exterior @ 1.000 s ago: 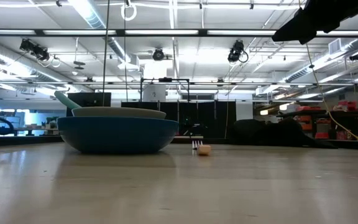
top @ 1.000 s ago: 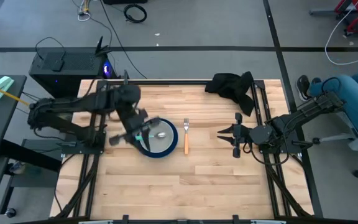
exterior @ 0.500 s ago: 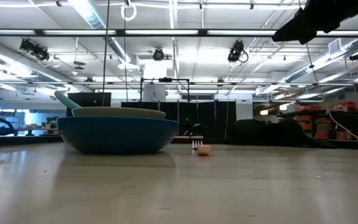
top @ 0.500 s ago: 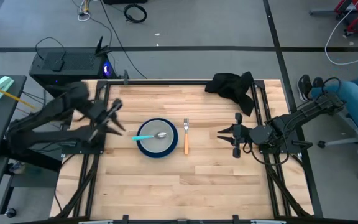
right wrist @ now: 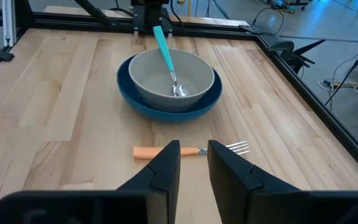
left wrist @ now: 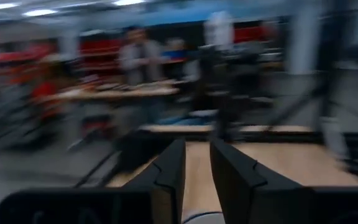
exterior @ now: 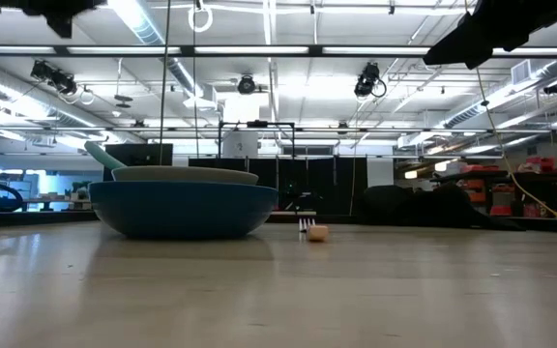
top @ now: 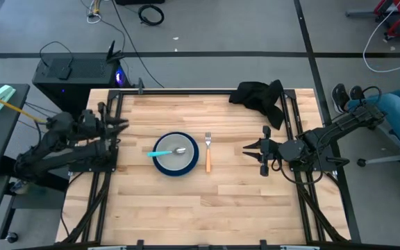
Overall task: Set table place
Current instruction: Return to Home Position
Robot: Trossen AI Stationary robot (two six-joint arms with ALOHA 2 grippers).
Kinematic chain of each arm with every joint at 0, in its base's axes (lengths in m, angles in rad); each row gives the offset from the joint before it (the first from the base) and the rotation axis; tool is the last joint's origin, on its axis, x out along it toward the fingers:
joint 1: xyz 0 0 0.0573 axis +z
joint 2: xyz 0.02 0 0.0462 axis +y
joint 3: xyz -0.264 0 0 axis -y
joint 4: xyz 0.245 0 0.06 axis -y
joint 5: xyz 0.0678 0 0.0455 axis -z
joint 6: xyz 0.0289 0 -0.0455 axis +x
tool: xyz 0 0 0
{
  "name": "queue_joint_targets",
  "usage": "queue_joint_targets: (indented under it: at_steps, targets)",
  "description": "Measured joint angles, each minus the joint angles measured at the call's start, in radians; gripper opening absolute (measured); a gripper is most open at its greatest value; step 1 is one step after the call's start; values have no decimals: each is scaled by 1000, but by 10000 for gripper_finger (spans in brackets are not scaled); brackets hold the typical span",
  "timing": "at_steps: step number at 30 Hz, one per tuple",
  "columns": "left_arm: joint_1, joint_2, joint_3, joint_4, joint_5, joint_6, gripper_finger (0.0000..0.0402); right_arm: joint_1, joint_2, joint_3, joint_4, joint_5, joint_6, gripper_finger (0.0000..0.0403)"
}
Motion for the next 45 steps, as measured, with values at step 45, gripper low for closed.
queue_joint_targets:
  at_steps: [45]
  targets:
    - [-112, 35, -454, 403, -109, -30, 83, 0, 0, 0, 0, 0, 0, 89]
